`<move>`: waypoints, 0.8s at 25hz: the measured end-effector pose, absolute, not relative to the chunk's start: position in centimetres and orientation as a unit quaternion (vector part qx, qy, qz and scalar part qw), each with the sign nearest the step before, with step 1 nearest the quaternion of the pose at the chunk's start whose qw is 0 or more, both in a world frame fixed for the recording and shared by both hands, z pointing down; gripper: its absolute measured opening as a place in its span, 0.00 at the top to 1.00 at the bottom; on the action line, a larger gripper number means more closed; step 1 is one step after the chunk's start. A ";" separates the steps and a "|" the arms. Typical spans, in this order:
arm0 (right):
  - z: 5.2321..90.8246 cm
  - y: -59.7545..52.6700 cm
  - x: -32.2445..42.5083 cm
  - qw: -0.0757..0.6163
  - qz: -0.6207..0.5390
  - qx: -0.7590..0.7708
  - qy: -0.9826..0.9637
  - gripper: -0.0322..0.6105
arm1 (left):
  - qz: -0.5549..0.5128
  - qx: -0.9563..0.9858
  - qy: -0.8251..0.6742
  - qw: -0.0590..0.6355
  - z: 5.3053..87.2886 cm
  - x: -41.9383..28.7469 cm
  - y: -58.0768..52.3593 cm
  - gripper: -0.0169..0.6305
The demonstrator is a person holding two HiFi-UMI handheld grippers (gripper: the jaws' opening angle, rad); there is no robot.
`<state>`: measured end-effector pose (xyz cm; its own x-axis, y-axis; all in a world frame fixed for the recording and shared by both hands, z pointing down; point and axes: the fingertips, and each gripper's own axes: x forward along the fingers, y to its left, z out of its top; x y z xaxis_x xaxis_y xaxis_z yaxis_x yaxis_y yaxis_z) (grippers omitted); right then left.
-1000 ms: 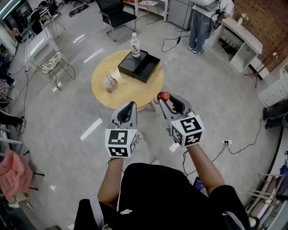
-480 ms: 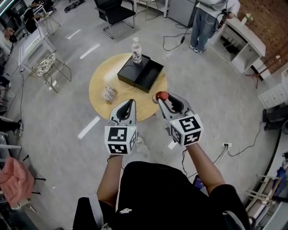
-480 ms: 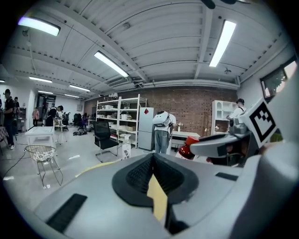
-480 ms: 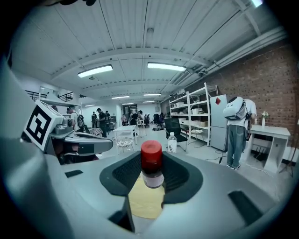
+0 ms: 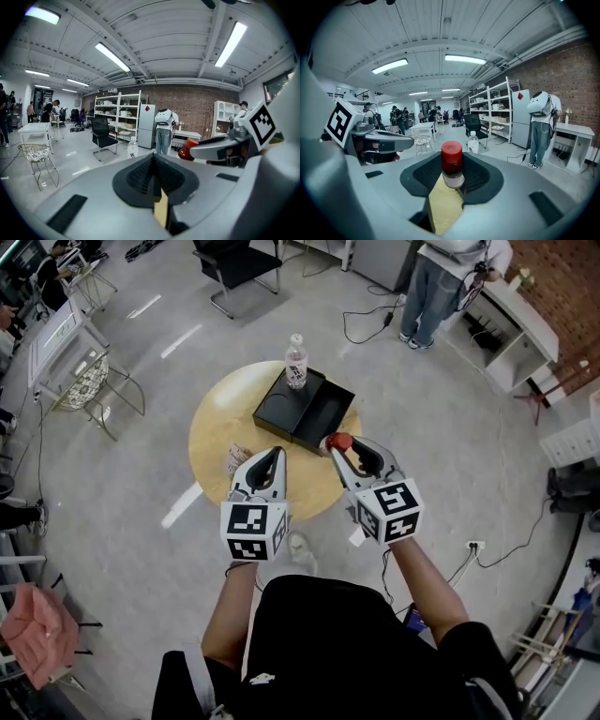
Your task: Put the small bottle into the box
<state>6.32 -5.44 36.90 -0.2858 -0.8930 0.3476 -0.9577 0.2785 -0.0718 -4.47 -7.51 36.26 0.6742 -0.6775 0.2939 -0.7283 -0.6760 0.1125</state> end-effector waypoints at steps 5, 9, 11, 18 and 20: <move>38.2 -8.7 5.5 0.130 0.143 0.589 -0.784 0.75 | 0.123 0.911 -0.373 0.125 37.8 -5.0 -10.7 0.96; 39.1 -10.3 5.4 0.137 0.147 0.594 -0.779 0.75 | 0.127 0.914 -0.363 0.130 38.7 -4.9 -12.1 0.96; 39.6 -11.0 5.2 0.143 0.150 0.595 -0.777 0.75 | 0.131 0.914 -0.360 0.136 39.2 -5.1 -12.6 0.96; 41.5 -12.6 5.6 0.161 0.158 0.591 -0.774 0.75 | 0.140 0.911 -0.356 0.156 41.2 -4.7 -14.0 0.96; 42.2 -13.0 5.9 0.166 0.162 0.588 -0.775 0.75 | 0.145 0.909 -0.356 0.160 41.9 -4.3 -14.3 0.96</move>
